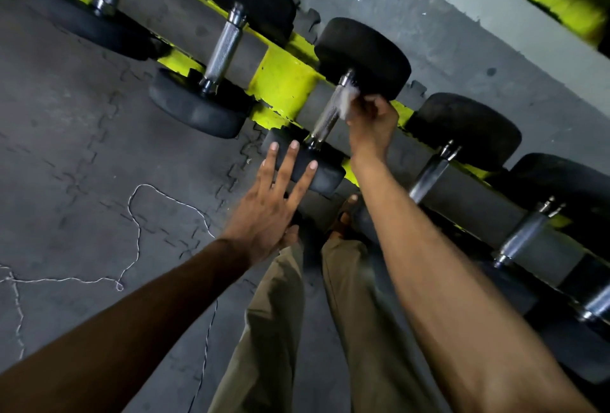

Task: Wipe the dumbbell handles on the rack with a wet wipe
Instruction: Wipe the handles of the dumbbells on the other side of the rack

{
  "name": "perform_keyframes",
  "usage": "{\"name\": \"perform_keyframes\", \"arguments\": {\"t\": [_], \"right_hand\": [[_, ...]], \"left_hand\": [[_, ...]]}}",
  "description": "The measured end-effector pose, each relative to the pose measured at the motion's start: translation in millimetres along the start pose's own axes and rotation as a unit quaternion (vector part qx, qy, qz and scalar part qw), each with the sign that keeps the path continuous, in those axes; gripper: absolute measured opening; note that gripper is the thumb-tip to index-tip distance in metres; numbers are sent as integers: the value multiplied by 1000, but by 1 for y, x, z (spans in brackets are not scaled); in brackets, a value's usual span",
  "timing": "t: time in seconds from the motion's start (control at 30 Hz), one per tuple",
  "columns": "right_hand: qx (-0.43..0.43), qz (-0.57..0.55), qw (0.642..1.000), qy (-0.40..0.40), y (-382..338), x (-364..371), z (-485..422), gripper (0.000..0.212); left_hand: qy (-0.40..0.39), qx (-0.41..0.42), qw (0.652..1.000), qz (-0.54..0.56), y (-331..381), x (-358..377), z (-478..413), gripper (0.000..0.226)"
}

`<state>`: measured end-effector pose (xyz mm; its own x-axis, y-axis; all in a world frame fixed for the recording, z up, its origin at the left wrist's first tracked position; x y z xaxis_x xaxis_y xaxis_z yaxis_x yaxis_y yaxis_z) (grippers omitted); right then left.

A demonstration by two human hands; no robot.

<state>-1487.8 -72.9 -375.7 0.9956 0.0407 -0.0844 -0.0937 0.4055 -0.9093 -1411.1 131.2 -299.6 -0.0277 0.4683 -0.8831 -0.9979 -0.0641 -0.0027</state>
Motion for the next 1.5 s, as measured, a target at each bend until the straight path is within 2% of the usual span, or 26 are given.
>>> {"name": "perform_keyframes", "arguments": {"t": [0.03,0.07,0.1,0.17,0.23,0.3,0.37,0.4,0.47,0.5,0.53,0.57,0.6,0.67,0.77,0.9,1.03,1.1,1.2,1.23,1.27,1.3,1.37,1.4,1.47,1.5], "right_hand": [[-102,120,986,-55,-5,-1,6,14],[-190,231,947,-116,-5,2,11,13],[-268,328,892,-155,-8,6,16,13],[-377,447,795,-164,-18,16,15,13],[-411,506,746,-136,-21,22,5,24],[-405,531,735,-119,-18,21,-2,29],[-395,561,707,-168,-10,19,8,23],[-399,574,678,-228,-6,19,16,22],[-428,592,593,-339,-7,16,28,22],[-446,610,552,-352,-14,14,24,22],[-465,628,531,-328,-21,14,13,22],[-479,639,532,-282,-32,14,2,21],[-482,636,549,-248,-39,14,-8,19],[-470,615,581,-252,-41,15,-10,19],[-479,600,552,-325,-29,11,7,30],[-486,575,534,-386,-25,4,-5,29],[-513,558,490,-431,-31,-6,-14,50],[-504,563,501,-422,-40,-3,-22,52],[-483,629,518,-321,-50,11,-17,38],[-466,642,525,-307,-48,17,-7,33],[-439,648,528,-329,-45,25,4,29],[-411,645,522,-378,-38,34,16,24],[-366,637,476,-483,-34,51,33,20],[-352,645,452,-506,-39,59,32,22],[-317,694,415,-496,-48,74,21,24],[-296,717,409,-480,-53,82,18,26]], "left_hand": [[3,-2,1000,4,0,-1,0,115],[6,-1,1000,7,0,-1,-1,114],[8,0,1000,8,0,-1,-2,113],[11,3,1000,8,1,0,-4,112],[16,5,1000,4,1,2,-5,114],[14,3,1000,-1,0,5,-4,115],[4,5,1000,-8,1,5,-2,116],[-1,5,1000,-15,2,6,-1,117],[-10,3,1000,-17,3,4,-1,118],[-8,1,1000,-15,3,2,-1,119],[-7,-2,1000,-15,3,0,-2,120],[-6,-3,1000,-14,4,-1,-3,121],[-7,-5,1000,-14,4,-1,-4,121],[-8,-10,1000,-14,4,1,-5,120],[-10,-18,1000,-19,7,3,-4,121],[-15,-25,999,-21,9,3,-3,125],[-21,-30,999,-25,9,2,-4,129],[-21,-35,999,-30,11,2,-6,131],[-22,-43,998,-34,14,4,-7,131],[-23,-45,998,-34,15,4,-7,132],[-25,-46,998,-33,16,5,-6,132],[-27,-47,998,-32,16,5,-5,134],[-29,-46,998,-30,14,3,-5,137],[-30,-42,998,-28,15,1,-5,138],[-29,-35,998,-32,15,1,-6,138],[-27,-37,998,-35,15,2,-6,137]]}}
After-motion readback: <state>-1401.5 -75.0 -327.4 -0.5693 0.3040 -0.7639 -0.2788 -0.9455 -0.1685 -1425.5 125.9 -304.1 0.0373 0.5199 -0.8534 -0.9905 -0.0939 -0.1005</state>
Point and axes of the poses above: each hand's wrist, its own z-axis away from the middle knuckle, its own x-axis out of the palm, y = z × x, the point moved 3 cm from there along -z, towards the middle knuckle, and after that the axes turned 6 degrees about -z, right-handed, at the moved point
